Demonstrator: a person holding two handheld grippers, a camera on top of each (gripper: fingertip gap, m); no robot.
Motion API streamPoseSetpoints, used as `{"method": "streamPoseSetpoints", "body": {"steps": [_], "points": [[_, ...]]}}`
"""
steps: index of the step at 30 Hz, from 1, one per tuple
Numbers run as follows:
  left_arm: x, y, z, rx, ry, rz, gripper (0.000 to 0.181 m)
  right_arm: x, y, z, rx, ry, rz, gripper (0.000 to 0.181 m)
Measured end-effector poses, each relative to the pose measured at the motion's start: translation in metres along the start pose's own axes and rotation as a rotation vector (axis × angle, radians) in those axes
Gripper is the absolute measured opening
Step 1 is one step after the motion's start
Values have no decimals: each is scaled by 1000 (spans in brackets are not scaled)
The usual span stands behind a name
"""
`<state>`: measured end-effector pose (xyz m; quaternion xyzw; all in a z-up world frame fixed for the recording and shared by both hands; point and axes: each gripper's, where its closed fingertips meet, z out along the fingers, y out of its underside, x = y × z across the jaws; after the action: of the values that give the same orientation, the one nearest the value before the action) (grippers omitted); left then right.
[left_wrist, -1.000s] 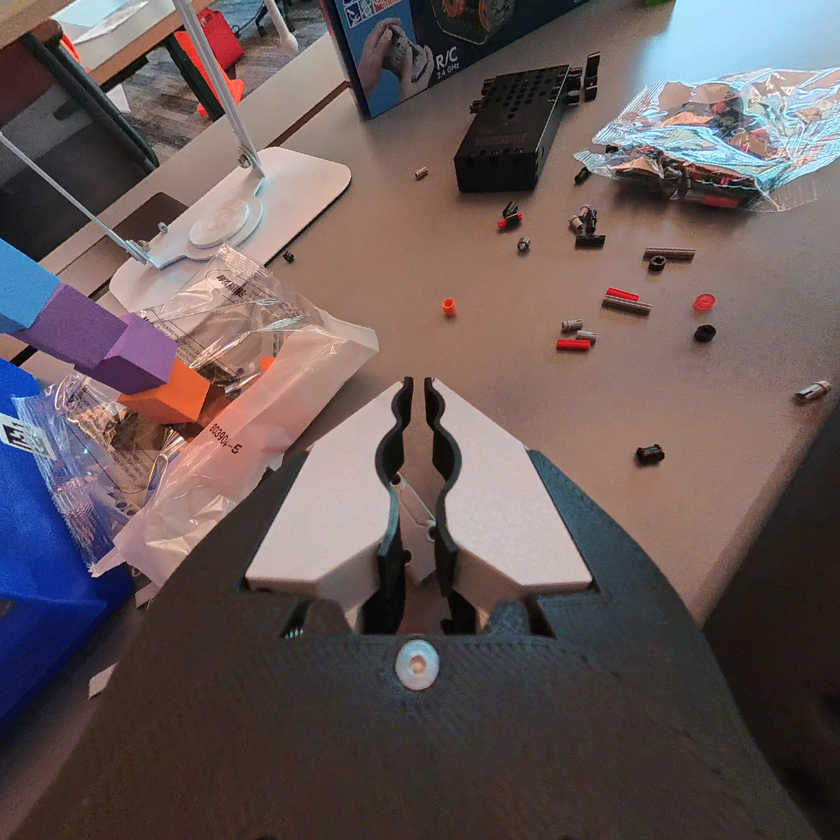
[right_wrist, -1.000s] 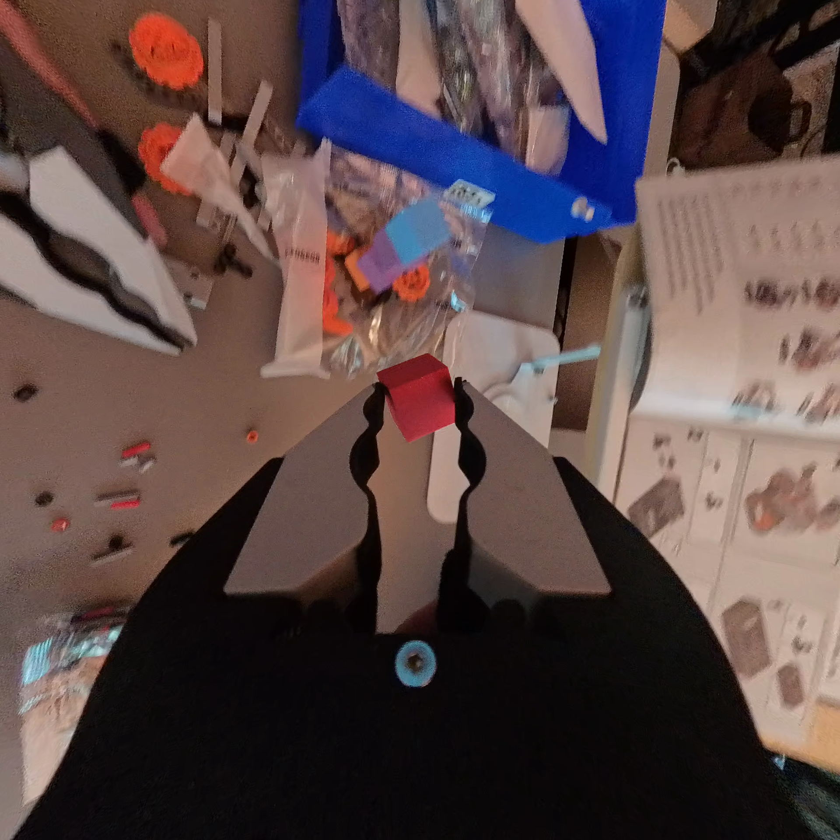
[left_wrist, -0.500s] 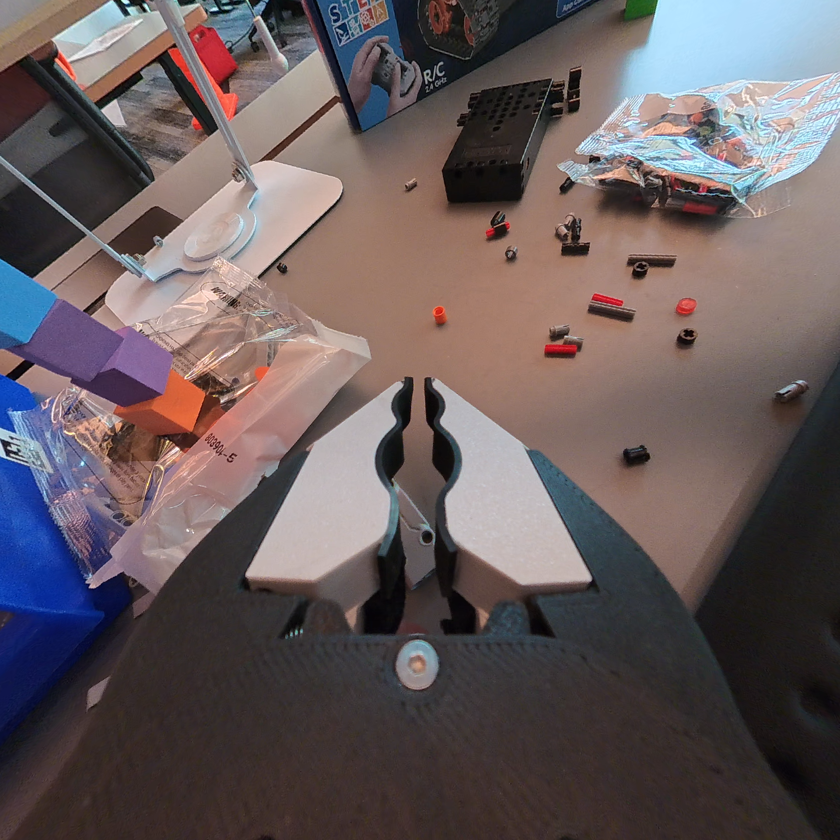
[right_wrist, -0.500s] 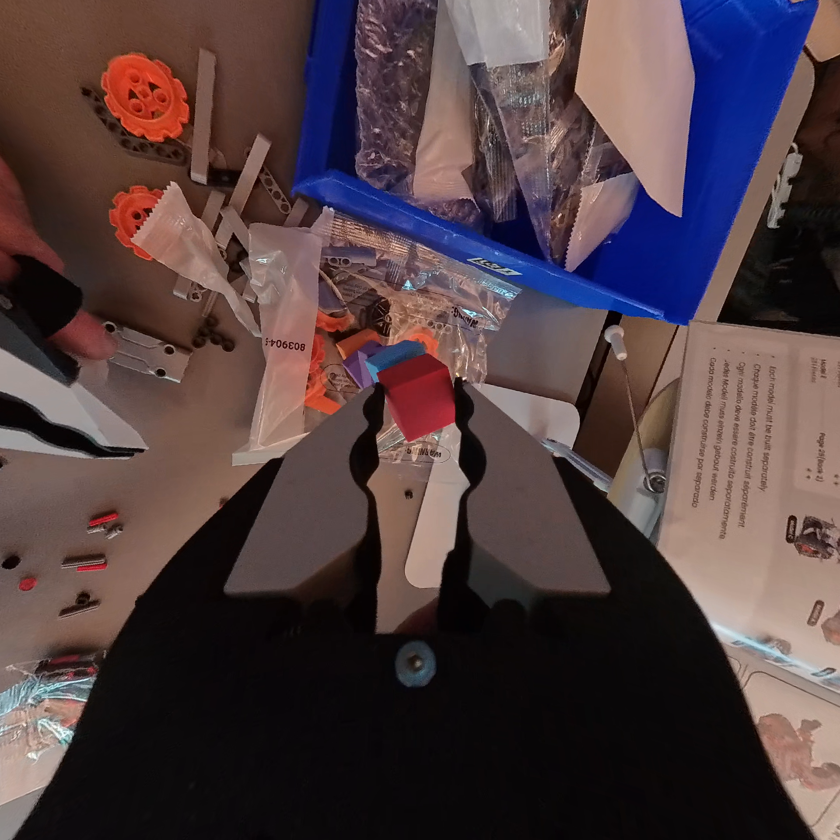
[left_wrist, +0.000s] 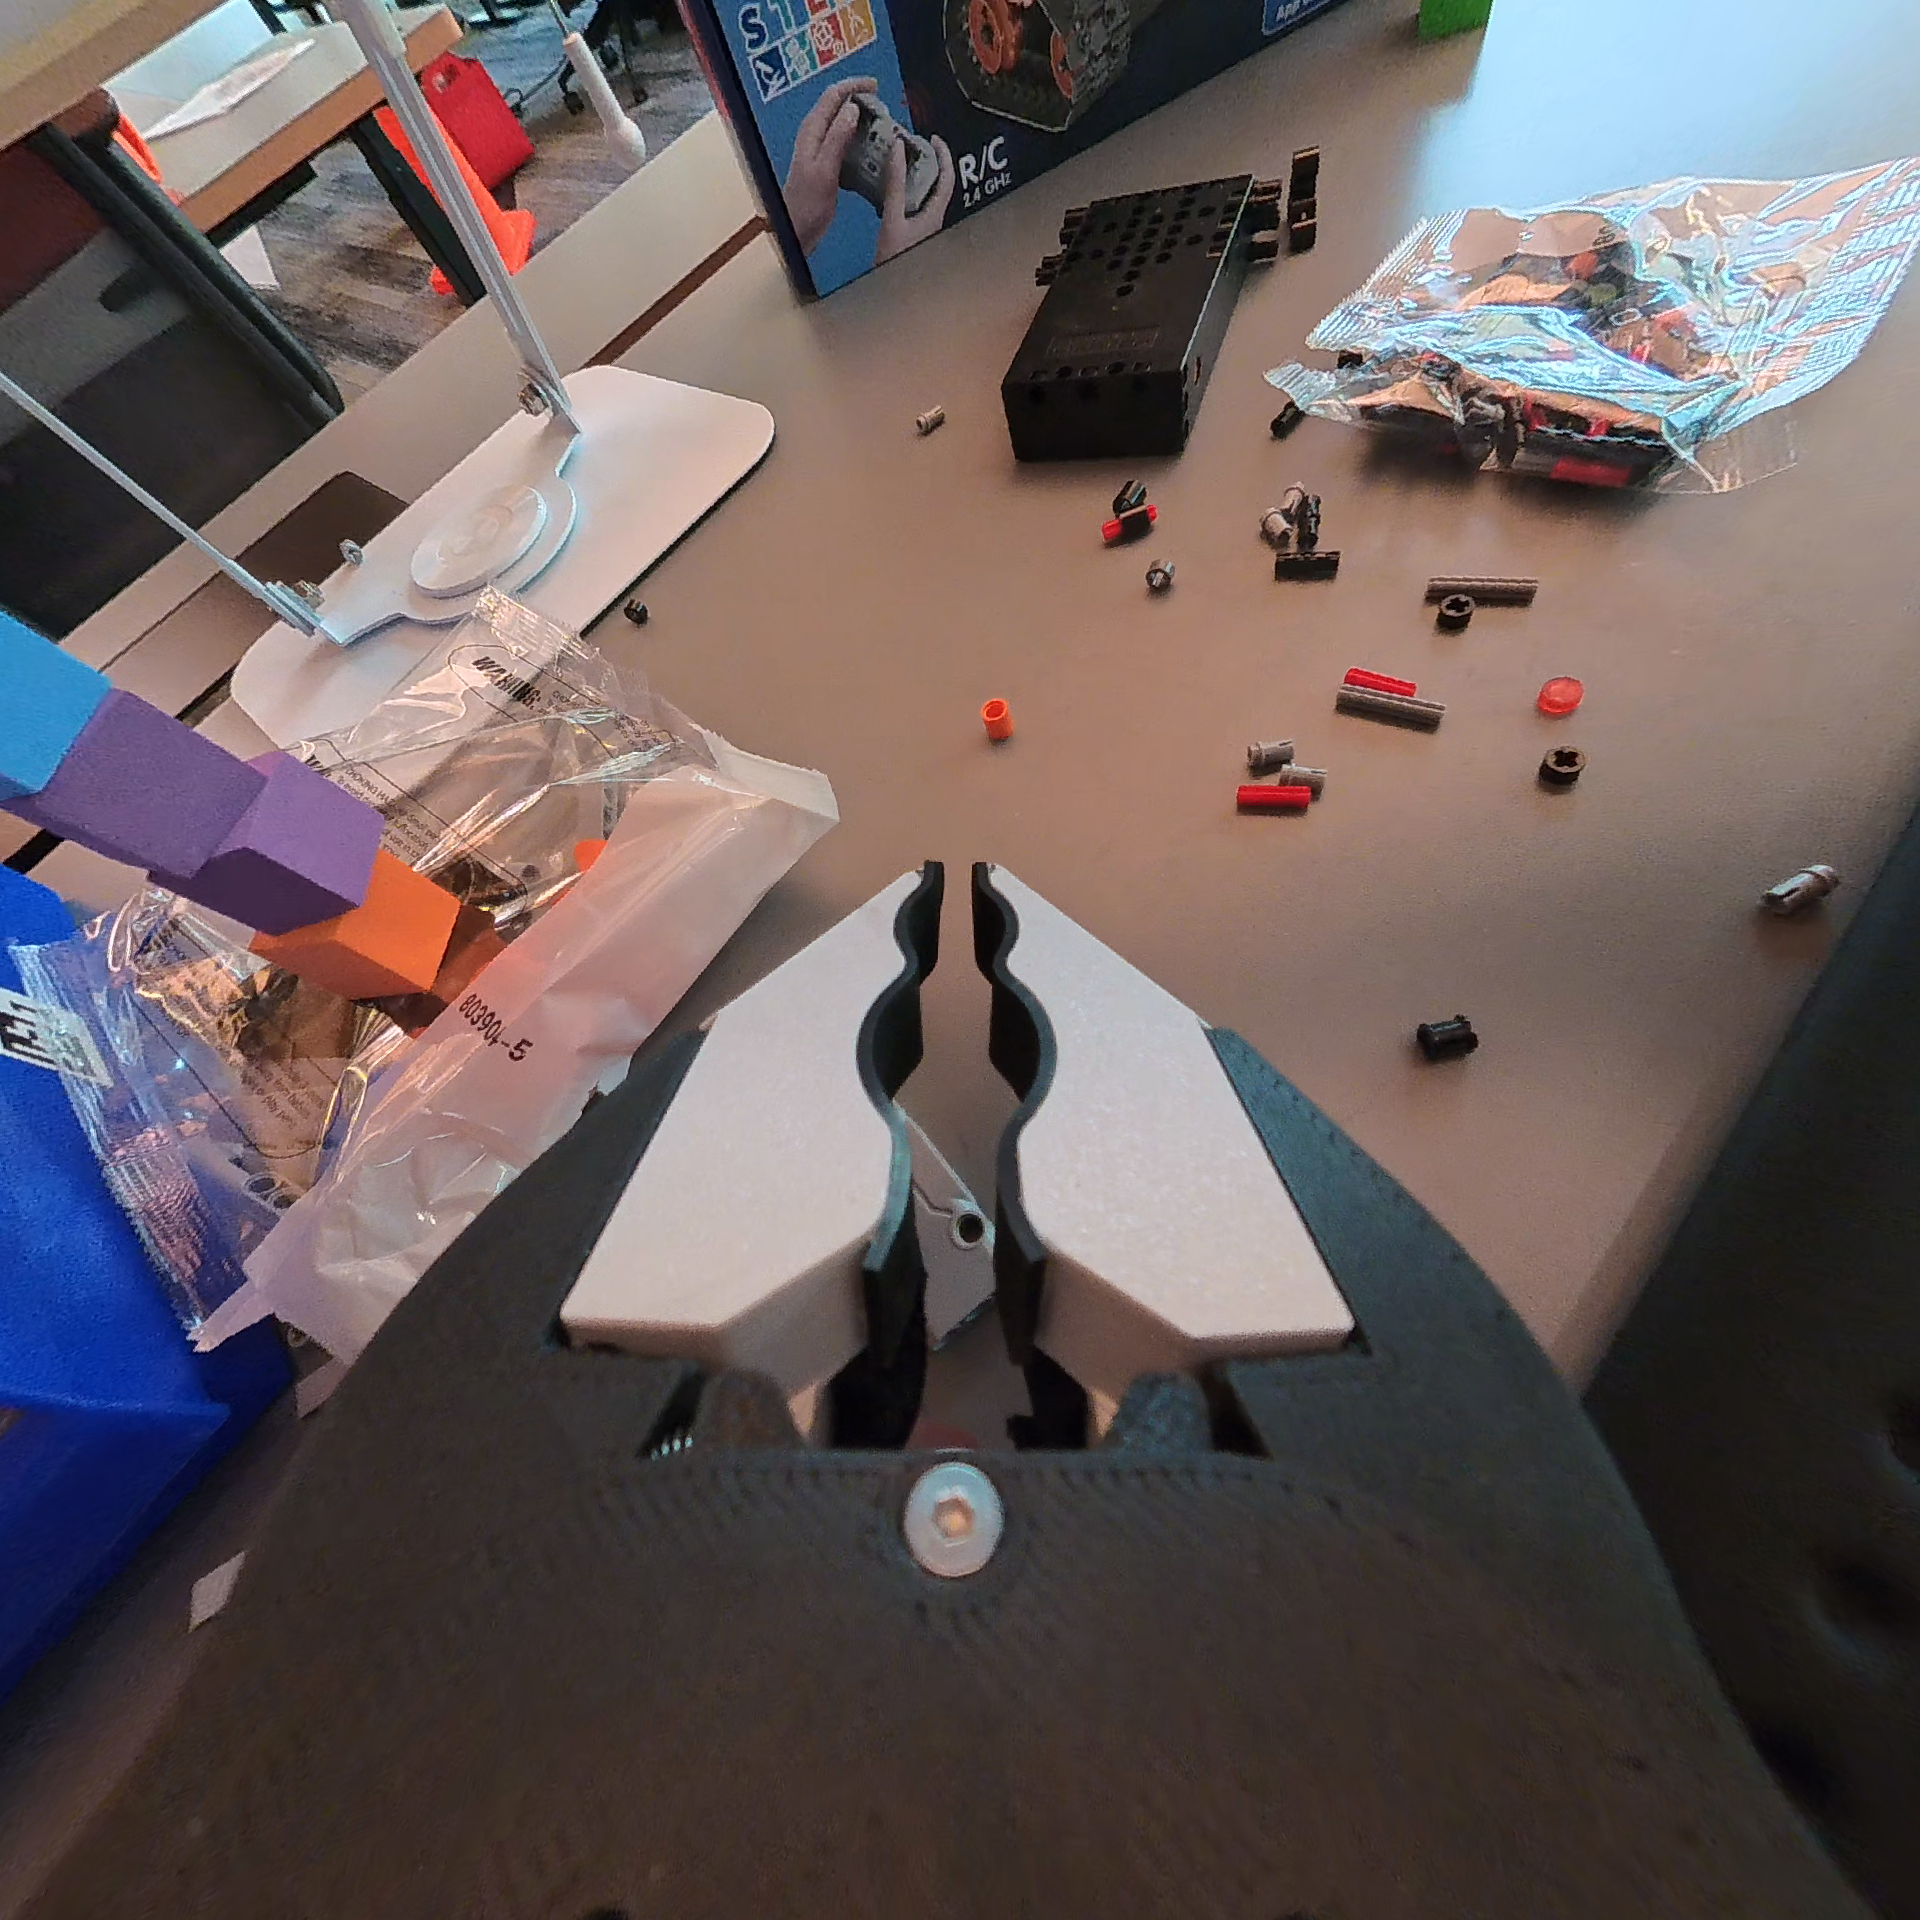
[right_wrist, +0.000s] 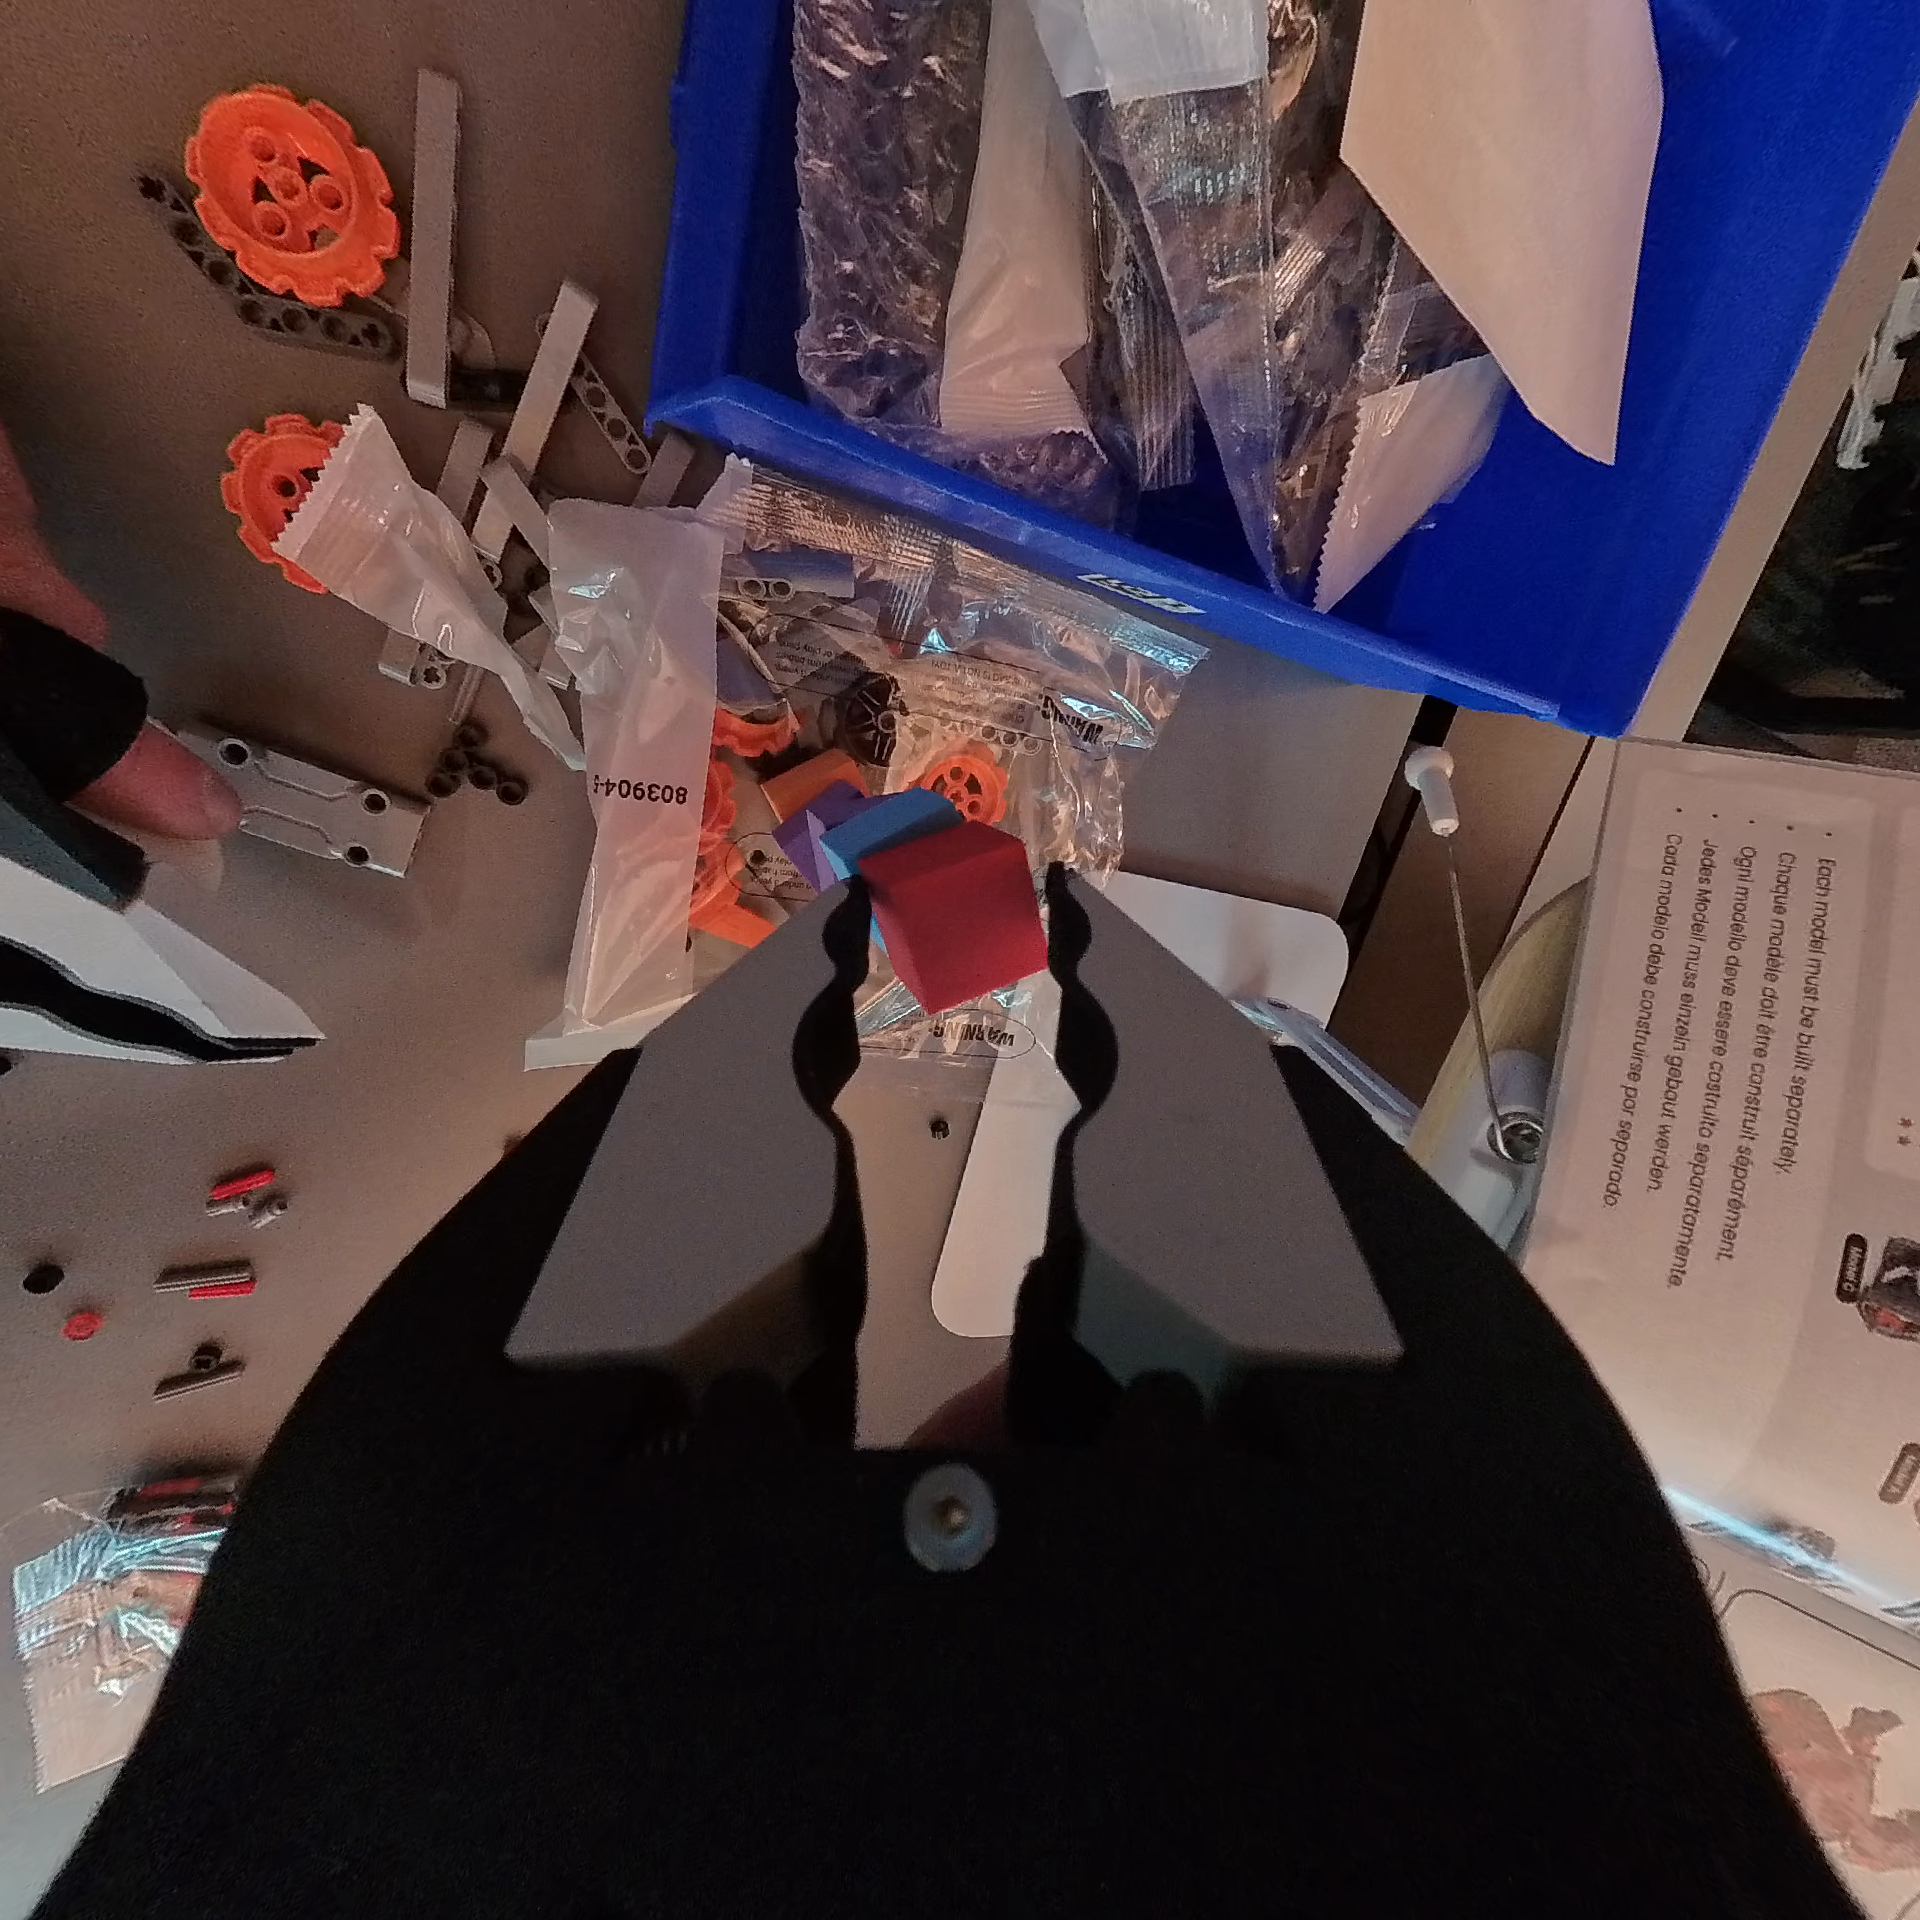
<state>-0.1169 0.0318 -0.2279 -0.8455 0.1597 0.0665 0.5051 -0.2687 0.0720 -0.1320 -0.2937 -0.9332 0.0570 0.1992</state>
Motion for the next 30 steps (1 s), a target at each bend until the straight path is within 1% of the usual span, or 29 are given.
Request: {"method": "streamPoseSetpoints", "body": {"steps": [2,8,17,20,23,25,27,29,30], "points": [[0,0,0,0,-1,-1,4,2,-1,-1,5,10,-1,30],[0,1,1,-6,-1,-1,4,-1,-3,-4,10,3,0,31],[-1,2,1,-7,-3,-5,4,-2,-4,-5,18,6,3,38],[-3,1,0,-1,-8,-8,4,2,-5,-13,42,39,9,41],[-3,2,-1,-3,-9,-10,5,2,-1,-35,75,99,21,43],[-4,4,-1,-11,-15,-3,5,-5,10,-55,84,140,31,46],[-4,4,-1,-12,-9,-5,5,-17,31,-75,82,180,46,48],[-3,4,-1,-16,-15,6,5,-32,63,-94,72,212,84,49],[-3,4,-1,-16,-15,10,5,-40,84,-101,60,225,111,49]]}}
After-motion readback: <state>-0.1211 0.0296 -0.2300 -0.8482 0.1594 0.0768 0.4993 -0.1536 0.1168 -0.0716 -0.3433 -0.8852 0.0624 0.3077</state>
